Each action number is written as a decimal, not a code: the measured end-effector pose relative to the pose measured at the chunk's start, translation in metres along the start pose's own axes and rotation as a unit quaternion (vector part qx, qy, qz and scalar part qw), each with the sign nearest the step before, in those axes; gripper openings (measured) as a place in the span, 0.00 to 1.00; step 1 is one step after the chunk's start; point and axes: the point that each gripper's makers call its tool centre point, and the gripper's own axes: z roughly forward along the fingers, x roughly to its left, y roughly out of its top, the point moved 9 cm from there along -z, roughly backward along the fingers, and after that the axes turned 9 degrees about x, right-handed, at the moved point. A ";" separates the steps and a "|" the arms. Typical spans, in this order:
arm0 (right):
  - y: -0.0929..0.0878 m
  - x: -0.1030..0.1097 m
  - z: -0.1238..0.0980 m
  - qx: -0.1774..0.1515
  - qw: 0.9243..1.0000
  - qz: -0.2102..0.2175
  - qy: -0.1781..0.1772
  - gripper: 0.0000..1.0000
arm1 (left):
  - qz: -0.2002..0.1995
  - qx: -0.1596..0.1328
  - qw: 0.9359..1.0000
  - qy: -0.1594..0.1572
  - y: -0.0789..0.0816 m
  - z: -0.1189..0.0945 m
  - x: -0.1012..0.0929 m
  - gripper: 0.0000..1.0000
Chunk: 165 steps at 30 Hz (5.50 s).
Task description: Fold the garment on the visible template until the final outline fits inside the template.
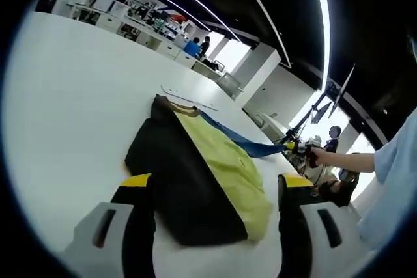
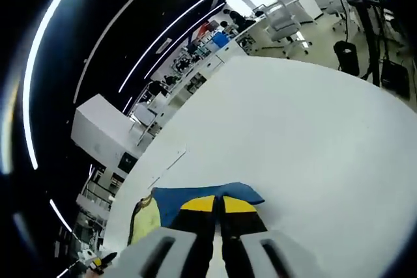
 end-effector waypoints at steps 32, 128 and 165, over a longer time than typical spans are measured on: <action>-0.020 -0.031 0.022 0.026 0.988 -0.112 -0.103 0.40 | -0.020 0.000 1.000 -0.002 -0.010 0.007 0.004 0.75; -0.094 0.052 -0.029 0.038 0.952 -0.303 0.028 0.95 | 0.021 0.047 0.998 -0.041 0.021 0.046 -0.033 0.00; -0.115 0.041 -0.039 0.041 0.960 -0.278 0.017 0.95 | 0.035 0.143 0.989 -0.033 -0.006 0.121 -0.014 0.01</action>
